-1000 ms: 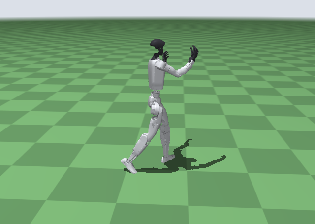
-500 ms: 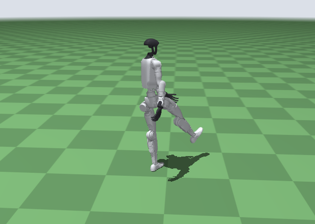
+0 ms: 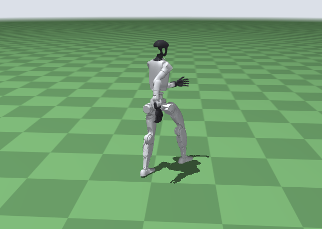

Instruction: Kungfu

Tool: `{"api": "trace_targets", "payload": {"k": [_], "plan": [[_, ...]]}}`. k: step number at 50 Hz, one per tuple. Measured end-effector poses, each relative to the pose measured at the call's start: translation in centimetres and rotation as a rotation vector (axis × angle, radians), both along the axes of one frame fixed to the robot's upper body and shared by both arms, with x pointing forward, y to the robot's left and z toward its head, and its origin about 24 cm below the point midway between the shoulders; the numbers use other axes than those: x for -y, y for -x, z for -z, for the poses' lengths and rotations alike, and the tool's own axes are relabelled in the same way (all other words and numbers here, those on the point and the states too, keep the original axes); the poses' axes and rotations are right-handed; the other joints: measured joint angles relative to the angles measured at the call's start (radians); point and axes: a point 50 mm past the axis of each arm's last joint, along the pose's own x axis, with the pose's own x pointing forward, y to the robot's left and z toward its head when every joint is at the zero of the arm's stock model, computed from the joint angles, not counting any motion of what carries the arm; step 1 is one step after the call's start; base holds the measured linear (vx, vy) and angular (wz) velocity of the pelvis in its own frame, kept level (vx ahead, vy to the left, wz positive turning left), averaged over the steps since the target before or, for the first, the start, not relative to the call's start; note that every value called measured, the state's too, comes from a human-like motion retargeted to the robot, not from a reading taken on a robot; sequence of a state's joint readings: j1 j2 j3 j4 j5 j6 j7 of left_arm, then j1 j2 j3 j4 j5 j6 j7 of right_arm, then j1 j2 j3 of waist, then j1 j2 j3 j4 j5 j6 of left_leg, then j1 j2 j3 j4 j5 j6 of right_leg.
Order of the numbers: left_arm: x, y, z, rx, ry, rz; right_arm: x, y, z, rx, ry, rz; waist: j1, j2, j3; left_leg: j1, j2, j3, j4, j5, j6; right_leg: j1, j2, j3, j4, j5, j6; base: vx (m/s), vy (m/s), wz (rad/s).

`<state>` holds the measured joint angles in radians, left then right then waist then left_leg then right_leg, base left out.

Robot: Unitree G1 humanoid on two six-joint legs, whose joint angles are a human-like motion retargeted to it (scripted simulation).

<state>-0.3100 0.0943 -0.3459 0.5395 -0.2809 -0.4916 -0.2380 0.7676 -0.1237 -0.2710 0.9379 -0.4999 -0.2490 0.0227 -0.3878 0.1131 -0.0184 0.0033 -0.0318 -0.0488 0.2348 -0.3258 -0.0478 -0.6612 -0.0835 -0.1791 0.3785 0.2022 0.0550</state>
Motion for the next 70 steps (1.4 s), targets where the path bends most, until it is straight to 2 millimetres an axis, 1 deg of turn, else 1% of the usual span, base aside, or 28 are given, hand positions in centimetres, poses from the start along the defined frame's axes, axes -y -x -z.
{"api": "trace_targets", "payload": {"k": [3, 6, 10, 12, 13, 15, 17, 19, 23, 29, 36, 40, 43, 46, 48, 49, 50, 51, 52, 53, 54, 55, 57, 60, 63, 65, 67, 70], "plan": [[-1.3, -2.2, -5.9, 0.188, 0.081, -0.075, 1.6, -10.8, -0.9, 0.494, 0.062, -0.014, 0.004, 0.04, -0.002, 0.009, 0.022, -0.039, 0.021, 0.004, -0.04, -0.046, -0.042, 0.015, 0.037, 0.001, -0.027, 0.43, -0.39, 0.62], [-3.2, -3.8, -11.6, 0.373, 0.105, -0.154, 2.2, -21.4, -3.8, 0.905, 0.076, 0.014, -0.017, 0.065, 0.0, 0.035, 0.046, -0.099, 0.041, -0.003, -0.049, -0.053, -0.101, 0.063, 0.024, -0.022, -0.053, 0.44, -0.5, 1.15], [-5.9, -5.8, -20.7, 0.77, -0.057, -0.282, 3.5, -36.1, -11.9, 1.439, 0.049, 0.028, -0.131, 0.066, 0.082, 0.113, 0.107, -0.184, 0.078, -0.031, -0.026, 0.074, -0.218, 0.105, -0.054, -0.226, -0.084, 0.43, -0.75, 1.94], [-7.1, -8.4, -22.8, 0.788, -0.266, -0.383, 4.4, -42.1, -16.7, 1.653, 0.081, -0.009, -0.195, 0.021, 0.135, 0.181, 0.128, -0.191, 0.098, -0.034, -0.015, 0.207, -0.276, 0.032, -0.129, -0.228, -0.022, 0.24, -0.75, 1.53], [-8.0, -10.2, -22.9, 0.671, -0.312, -0.476, 4.9, -44.4, -18.7, 1.719, 0.112, -0.025, -0.219, -0.016, 0.135, 0.211, 0.117, -0.19, 0.107, -0.033, -0.013, 0.274, -0.32, -0.081, -0.17, -0.08, 0.034, 0.34, -0.94, 0.52], [-8.9, -11.6, -22.9, 0.535, -0.319, -0.434, 5.8, -47.6, -20.8, 1.734, 0.182, -0.034, -0.164, 0.009, 0.049, 0.18, 0.128, -0.127, 0.131, -0.006, -0.019, 0.075, -0.254, 0.07, 0.018, -0.074, -0.043, 0.53, -1.06, -0.76], [-7.4, -11.5, -24.8, 0.547, -0.18, -0.331, 8.3, -48.6, -20.8, 1.598, 0.214, 0.012, -0.106, 0.05, 0.06, 0.155, 0.233, -0.05, 0.217, 0.015, -0.081, 0.002, -0.202, 0.081, 0.131, -0.129, -0.039, 0.49, -0.77, -0.1], [-6.9, -10.9, -28.1, 0.635, -0.075, -0.379, 9.3, -49.6, -21.8, 1.497, 0.145, -0.028, -0.133, 0.054, 0.068, 0.112, 0.297, 0.046, 0.211, 0.091, -0.155, -0.042, -0.227, 0.021, 0.232, -0.224, -0.05, 0.03, -0.64, 1.34], [-5.8, -8.7, -32.6, 0.859, 0.066, -0.515, 12.6, -49.0, -26.5, 1.538, 0.276, -0.198, -0.247, 0.065, 0.107, -0.008, 0.411, 0.216, 0.186, 0.223, -0.214, -0.061, -0.334, -0.123, 0.341, -0.305, -0.045, -0.11, -0.56, 2.24], [-4.6, -8.5, -32.5, 0.879, 0.081, -0.492, 14.7, -47.9, -30.9, 1.627, 0.474, -0.301, -0.396, 0.062, 0.12, -0.088, 0.39, 0.516, -0.031, 0.348, -0.214, -0.125, -0.483, -0.155, 0.425, -0.354, -0.035, -0.18, -0.23, 1.95], [-4.9, -8.0, -32.9, 0.913, 0.076, -0.437, 16.5, -44.6, -37.3, 1.783, 0.609, -0.453, -0.421, 0.058, 0.246, -0.189, 0.389, 0.446, -0.098, 0.428, -0.214, -0.125, -0.483, -0.188, 0.455, -0.379, -0.025, -0.16, -0.12, 0.81], [-3.3, -8.7, -30.3, 0.844, 0.01, -0.416, 16.5, -40.8, -40.3, 1.86, 0.648, -0.504, -0.447, 0.076, 0.246, -0.292, 0.328, 0.375, -0.164, 0.483, -0.214, -0.162, -0.586, -0.221, 0.525, -0.433, -0.006, -0.16, -0.14, 1.75], [-1.2, -9.8, -24.9, 0.721, -0.112, -0.349, 15.6, -40.1, -37.6, 1.945, 0.671, -0.398, -0.355, 0.1, 0.252, -0.343, 0.353, 0.345, -0.167, 0.508, -0.214, -0.178, -0.563, -0.233, 0.563, -0.461, 0.003, -0.13, -0.16, 0.67], [1.4, -11.0, -15.8, 0.435, -0.338, -0.272, 14.1, -41.3, -32.6, 2.063, 0.632, 0.048, -0.238, 0.149, 0.256, -0.376, 0.38, 0.356, -0.172, 0.538, -0.214, -0.191, -0.546, -0.251, 0.591, -0.508, -0.005, -0.09, 0.01, 0.38], [2.3, -10.4, -7.1, 0.133, -0.593, -0.228, 11.9, -43.4, -27.9, 2.085, 0.467, 0.42, -0.168, 0.186, 0.262, -0.393, 0.409, 0.377, -0.173, 0.553, -0.214, -0.195, -0.53, -0.275, 0.608, -0.537, -0.018, -0.13, 0.0, 0.24], [1.5, -9.3, -2.5, -0.03, -0.741, -0.209, 10.0, -45.2, -24.8, 2.015, 0.333, 0.592, -0.144, 0.196, 0.264, -0.403, 0.417, 0.389, -0.174, 0.56, -0.214, -0.197, -0.528, -0.285, 0.616, -0.552, -0.023, -0.23, -0.03, 0.3], [0.2, -7.6, 1.7, -0.19, -0.894, -0.19, 7.3, -47.0, -21.6, 1.901, 0.188, 0.736, -0.125, 0.203, 0.265, -0.413, 0.421, 0.402, -0.176, 0.567, -0.214, -0.201, -0.53, -0.294, 0.623, -0.569, -0.028, -0.3, -0.06, 0.32], [-2.5, -5.5, 5.5, -0.361, -1.032, -0.191, 3.9, -48.5, -17.1, 1.622, -0.01, 0.804, -0.112, 0.205, 0.269, -0.426, 0.424, 0.415, -0.18, 0.576, -0.214, -0.213, -0.525, -0.294, 0.626, -0.579, -0.033, -0.31, -0.08, 0.24], [-4.9, -2.9, 8.6, -0.526, -1.145, -0.184, -0.2, -48.9, -13.1, 1.327, -0.229, 0.739, -0.098, 0.208, 0.273, -0.437, 0.427, 0.426, -0.183, 0.584, -0.214, -0.224, -0.52, -0.295, 0.629, -0.589, -0.038, -0.25, -0.09, 0.08], [-6.6, -0.1, 11.2, -0.681, -1.216, -0.182, -3.5, -47.4, -9.2, 0.983, -0.476, 0.523, -0.081, 0.216, 0.278, -0.443, 0.432, 0.434, -0.185, 0.592, -0.214, -0.23, -0.513, -0.294, 0.633, -0.597, -0.043, -0.09, -0.09, 0.09], [-7.6, 2.5, 13.2, -0.796, -1.227, -0.172, -5.7, -45.0, -7.1, 0.681, -0.727, 0.205, -0.057, 0.226, 0.271, -0.448, 0.433, 0.444, -0.188, 0.602, -0.214, -0.232, -0.511, -0.295, 0.636, -0.608, -0.049, 0.06, -0.09, 0.15], [-8.2, 5.1, 15.0, -0.893, -1.207, -0.16, -6.3, -41.6, -5.7, 0.315, -0.954, -0.072, -0.03, 0.237, 0.259, -0.451, 0.433, 0.456, -0.191, 0.611, -0.214, -0.233, -0.511, -0.296, 0.638, -0.62, -0.055, 0.09, -0.09, 0.31], [-8.0, 8.7, 17.1, -0.968, -1.08, -0.212, -8.6, -40.3, -5.5, 0.087, -1.017, -0.553, 0.005, 0.249, 0.253, -0.456, 0.447, 0.493, -0.2, 0.635, -0.214, -0.222, -0.503, -0.302, 0.643, -0.642, -0.058, 0.02, -0.1, 0.36], [-8.8, 11.2, 18.2, -0.979, -0.96, -0.32, -11.9, -41.4, -5.3, 0.205, -0.726, -0.99, 0.046, 0.269, 0.281, -0.445, 0.506, 0.52, -0.203, 0.659, -0.214, -0.159, -0.457, -0.34, 0.635, -0.662, -0.063, -0.06, -0.13, 0.05], [-10.8, 10.7, 17.8, -0.901, -0.979, -0.397, -12.5, -43.4, -5.9, 0.456, -0.425, -1.053, 0.093, 0.292, 0.303, -0.448, 0.563, 0.51, -0.19, 0.649, -0.214, -0.097, -0.405, -0.374, 0.602, -0.659, -0.066, 0.03, 0.03, 0.15], [-10.6, 11.0, 17.8, -0.857, -0.996, -0.424, -11.3, -43.4, -5.8, 0.514, -0.342, -1.062, 0.084, 0.282, 0.262, -0.455, 0.525, 0.538, -0.21, 0.654, -0.214, -0.088, -0.459, -0.374, 0.615, -0.654, -0.052, 0.07, 0.17, 1.1], [-10.6, 9.0, 16.8, -0.751, -0.981, -0.485, -9.5, -43.9, -6.5, 0.54, -0.335, -1.091, 0.079, 0.276, 0.251, -0.479, 0.504, 0.568, -0.221, 0.668, -0.214, -0.074, -0.496, -0.391, 0.614, -0.64, -0.046, 0.01, 0.17, 1.06], [-10.2, 4.2, 13.4, -0.517, -0.901, -0.564, -6.3, -44.1, -8.0, 0.578, -0.343, -1.096, 0.103, 0.299, 0.293, -0.48, 0.607, 0.577, -0.189, 0.655, -0.213, 0.034, -0.421, -0.462, 0.559, -0.623, -0.056, 0.13, 0.09, 0.39]]}}
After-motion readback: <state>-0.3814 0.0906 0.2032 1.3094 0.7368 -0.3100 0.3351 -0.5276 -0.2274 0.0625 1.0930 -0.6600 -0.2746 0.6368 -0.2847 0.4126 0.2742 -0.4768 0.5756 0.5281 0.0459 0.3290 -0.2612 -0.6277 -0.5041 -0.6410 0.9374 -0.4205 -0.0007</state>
